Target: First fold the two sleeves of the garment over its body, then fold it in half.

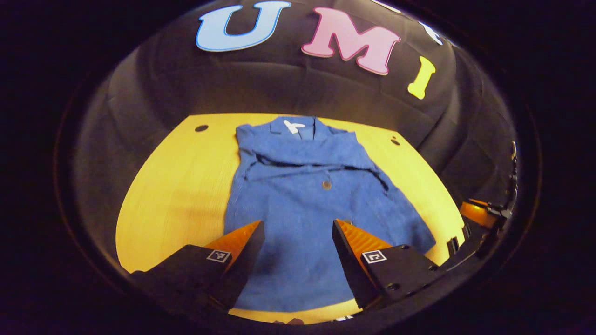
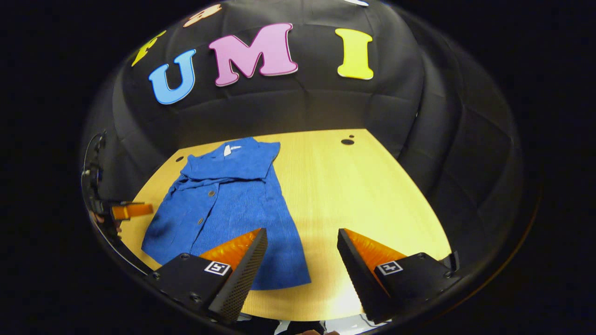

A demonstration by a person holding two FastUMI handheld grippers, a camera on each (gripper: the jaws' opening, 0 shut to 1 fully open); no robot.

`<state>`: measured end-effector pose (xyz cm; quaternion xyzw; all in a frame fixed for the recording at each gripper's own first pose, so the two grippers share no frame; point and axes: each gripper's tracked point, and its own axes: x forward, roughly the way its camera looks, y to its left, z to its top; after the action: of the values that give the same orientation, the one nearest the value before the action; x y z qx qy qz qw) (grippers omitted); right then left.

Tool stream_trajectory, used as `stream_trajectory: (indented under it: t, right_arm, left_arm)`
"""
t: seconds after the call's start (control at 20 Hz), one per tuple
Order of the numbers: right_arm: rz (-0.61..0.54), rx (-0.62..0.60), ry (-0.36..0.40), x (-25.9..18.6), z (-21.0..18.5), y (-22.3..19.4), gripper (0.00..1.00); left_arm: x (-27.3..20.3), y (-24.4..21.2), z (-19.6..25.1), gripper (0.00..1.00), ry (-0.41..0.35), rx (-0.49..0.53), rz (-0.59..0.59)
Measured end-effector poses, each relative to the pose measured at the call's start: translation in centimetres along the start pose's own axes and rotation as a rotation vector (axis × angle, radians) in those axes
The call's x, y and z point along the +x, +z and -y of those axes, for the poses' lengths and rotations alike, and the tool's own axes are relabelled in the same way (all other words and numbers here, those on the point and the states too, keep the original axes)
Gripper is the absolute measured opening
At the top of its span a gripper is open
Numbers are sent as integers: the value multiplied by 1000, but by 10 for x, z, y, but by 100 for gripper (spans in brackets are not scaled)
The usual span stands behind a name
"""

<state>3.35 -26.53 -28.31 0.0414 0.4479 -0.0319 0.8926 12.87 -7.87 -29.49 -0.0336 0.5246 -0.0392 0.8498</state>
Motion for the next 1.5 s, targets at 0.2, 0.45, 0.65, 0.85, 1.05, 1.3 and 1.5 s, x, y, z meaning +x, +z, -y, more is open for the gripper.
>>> stream_trajectory:
  t: [0.2, 0.45, 0.65, 0.85, 1.05, 1.3, 1.5]
  right_arm:
    - [-108, -28, -53, 23, 1, -40, 98]
    - [-218, -13, -63, 48, -9, -78, 98]
    - [-264, -21, -89, 58, -12, -95, 98]
    - [-264, -2, -99, 64, -12, -102, 98]
    - [-297, -27, -83, 61, -14, -109, 98]
    - [-297, -35, -53, 71, -32, -103, 16]
    - [-324, -101, 7, 74, -42, -104, 5]
  left_arm:
    - [-14, -54, -47, 85, 121, -28, -68]
    - [-2, -91, -59, 85, 121, -41, -156]
    - [12, -94, -48, 84, 94, -55, -164]
    - [18, -89, -38, 71, 86, -13, -164]
    - [17, -89, -27, 48, 58, -77, -152]
    - [28, -96, -19, 16, 41, -174, -130]
    - [22, -93, -15, 0, 53, -201, -95]
